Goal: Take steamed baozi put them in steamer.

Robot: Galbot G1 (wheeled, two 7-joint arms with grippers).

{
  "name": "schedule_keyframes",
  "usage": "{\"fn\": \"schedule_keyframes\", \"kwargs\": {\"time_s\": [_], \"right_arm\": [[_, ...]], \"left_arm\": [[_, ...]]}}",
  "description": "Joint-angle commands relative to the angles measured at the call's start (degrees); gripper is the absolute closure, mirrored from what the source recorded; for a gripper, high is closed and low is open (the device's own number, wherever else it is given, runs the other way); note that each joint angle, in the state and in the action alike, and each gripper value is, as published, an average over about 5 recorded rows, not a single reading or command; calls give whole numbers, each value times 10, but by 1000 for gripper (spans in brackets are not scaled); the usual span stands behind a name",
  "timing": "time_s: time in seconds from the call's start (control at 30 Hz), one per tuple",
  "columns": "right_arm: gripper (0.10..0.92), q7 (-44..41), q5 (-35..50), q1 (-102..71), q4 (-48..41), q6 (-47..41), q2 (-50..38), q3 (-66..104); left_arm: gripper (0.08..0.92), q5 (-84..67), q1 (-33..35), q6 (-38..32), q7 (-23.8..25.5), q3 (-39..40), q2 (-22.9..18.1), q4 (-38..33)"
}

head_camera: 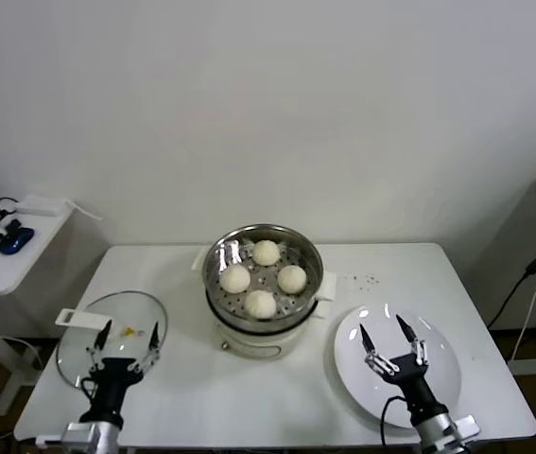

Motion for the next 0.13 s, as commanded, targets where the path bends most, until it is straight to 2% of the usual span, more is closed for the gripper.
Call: {"fn": "schedule_keyframes", "kwargs": {"time_s": [0.03,0.13], "right_arm": [[203,-9,3,-22,2,5,10,7],[203,-10,4,-22,0,5,10,7]], "left_arm": [[177,-5,2,2,1,-5,2,-5],[177,-6,3,2,2,-5,2,-5]]}}
